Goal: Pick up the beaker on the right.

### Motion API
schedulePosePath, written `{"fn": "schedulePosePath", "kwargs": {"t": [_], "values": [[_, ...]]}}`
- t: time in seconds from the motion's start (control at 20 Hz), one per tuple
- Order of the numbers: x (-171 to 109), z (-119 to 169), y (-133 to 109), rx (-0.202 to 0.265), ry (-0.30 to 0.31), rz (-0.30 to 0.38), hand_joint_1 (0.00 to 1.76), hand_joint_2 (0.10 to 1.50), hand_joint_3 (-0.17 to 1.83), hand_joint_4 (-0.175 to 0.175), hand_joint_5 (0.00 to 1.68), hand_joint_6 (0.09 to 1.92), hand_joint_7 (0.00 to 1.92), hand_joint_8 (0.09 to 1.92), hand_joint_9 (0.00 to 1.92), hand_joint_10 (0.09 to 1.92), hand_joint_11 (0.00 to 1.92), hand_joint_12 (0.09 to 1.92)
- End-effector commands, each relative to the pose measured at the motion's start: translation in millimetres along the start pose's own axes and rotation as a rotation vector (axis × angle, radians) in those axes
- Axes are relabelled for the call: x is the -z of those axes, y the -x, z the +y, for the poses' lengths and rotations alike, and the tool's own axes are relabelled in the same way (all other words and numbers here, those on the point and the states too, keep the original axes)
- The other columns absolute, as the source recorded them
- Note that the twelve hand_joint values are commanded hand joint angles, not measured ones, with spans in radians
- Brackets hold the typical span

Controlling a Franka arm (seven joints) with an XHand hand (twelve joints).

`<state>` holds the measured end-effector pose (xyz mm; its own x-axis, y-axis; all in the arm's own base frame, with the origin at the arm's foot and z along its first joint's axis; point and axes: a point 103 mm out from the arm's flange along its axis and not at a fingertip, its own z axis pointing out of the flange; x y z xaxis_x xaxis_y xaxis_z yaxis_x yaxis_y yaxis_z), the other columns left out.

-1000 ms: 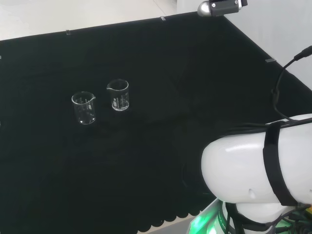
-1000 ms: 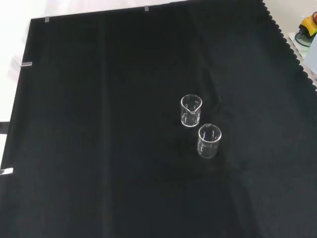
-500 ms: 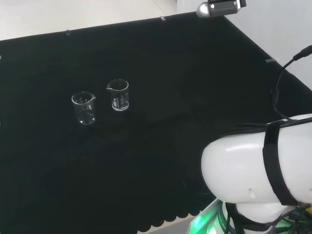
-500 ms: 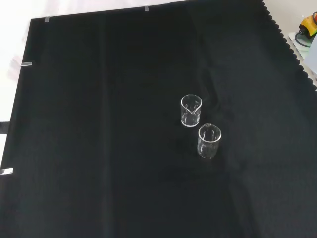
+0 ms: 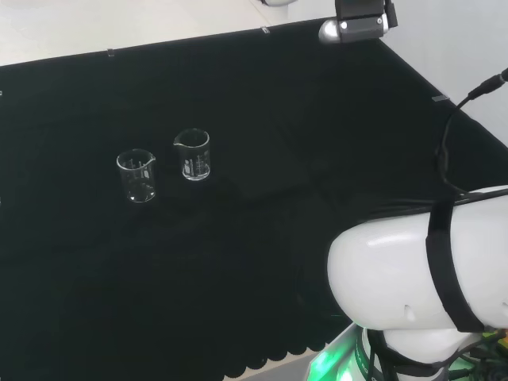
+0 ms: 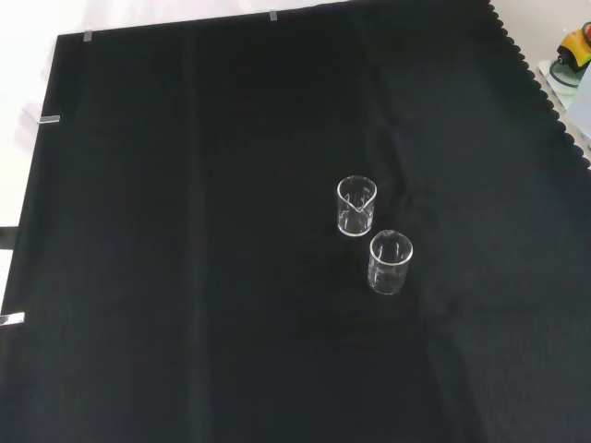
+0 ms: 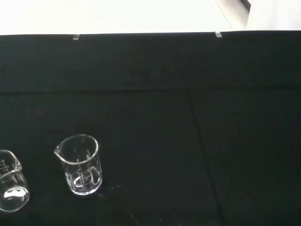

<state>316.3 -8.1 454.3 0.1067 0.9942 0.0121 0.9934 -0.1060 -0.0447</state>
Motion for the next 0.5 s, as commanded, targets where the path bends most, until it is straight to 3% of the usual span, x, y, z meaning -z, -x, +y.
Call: {"fn": "schedulePosePath", "kwargs": {"t": [0.05, 0.5], "values": [[-14.7, 3.0, 11.7, -0.019, -0.005, 0.033, 0.32, 0.92, 0.79, -0.04, 0.25, 0.09, 0.17, 0.55, 0.24, 0.65, 0.0, 1.13], [-36.9, 6.8, 8.5, -0.038, -0.008, 0.072, 0.44, 0.81, 0.85, -0.046, 0.26, 0.09, 0.17, 0.57, 0.25, 0.67, 0.0, 1.16]]}}
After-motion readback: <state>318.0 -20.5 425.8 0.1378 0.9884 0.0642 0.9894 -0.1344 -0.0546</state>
